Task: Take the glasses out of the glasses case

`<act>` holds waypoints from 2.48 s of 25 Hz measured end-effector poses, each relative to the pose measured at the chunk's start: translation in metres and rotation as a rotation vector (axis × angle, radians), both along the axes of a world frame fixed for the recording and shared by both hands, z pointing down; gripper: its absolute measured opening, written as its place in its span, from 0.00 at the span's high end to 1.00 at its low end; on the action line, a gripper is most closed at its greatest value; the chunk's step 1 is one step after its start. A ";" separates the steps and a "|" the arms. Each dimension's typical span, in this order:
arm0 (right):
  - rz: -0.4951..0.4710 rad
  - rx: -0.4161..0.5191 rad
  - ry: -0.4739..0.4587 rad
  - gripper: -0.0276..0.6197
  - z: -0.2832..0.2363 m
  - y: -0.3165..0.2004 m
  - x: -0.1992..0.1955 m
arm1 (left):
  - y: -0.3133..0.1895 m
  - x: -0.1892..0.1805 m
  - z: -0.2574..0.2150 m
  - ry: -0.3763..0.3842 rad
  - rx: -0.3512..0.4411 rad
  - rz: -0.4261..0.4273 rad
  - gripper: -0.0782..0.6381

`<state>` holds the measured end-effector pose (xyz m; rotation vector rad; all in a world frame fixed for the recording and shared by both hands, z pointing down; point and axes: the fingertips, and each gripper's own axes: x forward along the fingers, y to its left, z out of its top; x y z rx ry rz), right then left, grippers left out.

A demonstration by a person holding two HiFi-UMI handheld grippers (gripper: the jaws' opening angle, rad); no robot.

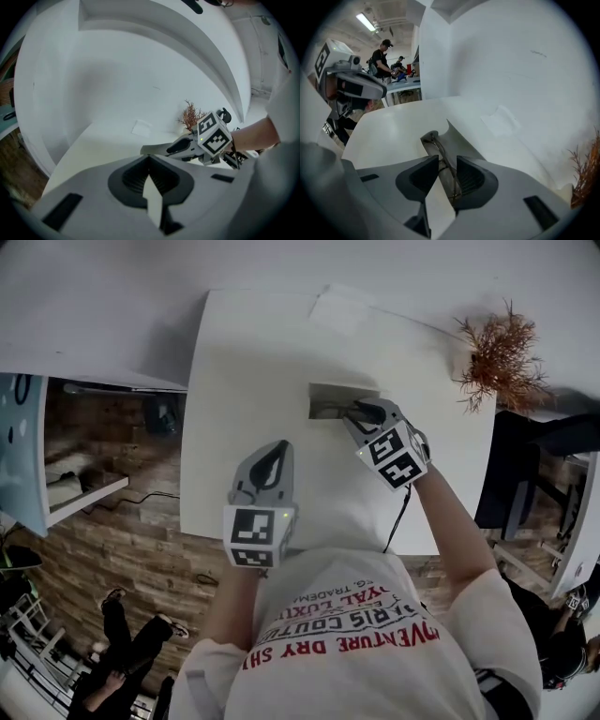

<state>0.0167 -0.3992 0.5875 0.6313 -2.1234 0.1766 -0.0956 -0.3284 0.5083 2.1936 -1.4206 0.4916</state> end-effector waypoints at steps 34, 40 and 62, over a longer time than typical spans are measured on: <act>-0.105 0.176 0.045 0.91 -0.035 -0.002 0.004 | 0.010 0.011 -0.004 0.026 -0.003 0.065 0.88; -0.023 0.252 -0.023 0.92 -0.075 0.014 0.006 | 0.023 0.013 -0.018 0.029 0.030 0.104 0.88; 0.579 0.485 -0.581 0.92 -0.207 0.107 0.035 | 0.053 0.030 -0.133 0.070 0.362 0.231 0.88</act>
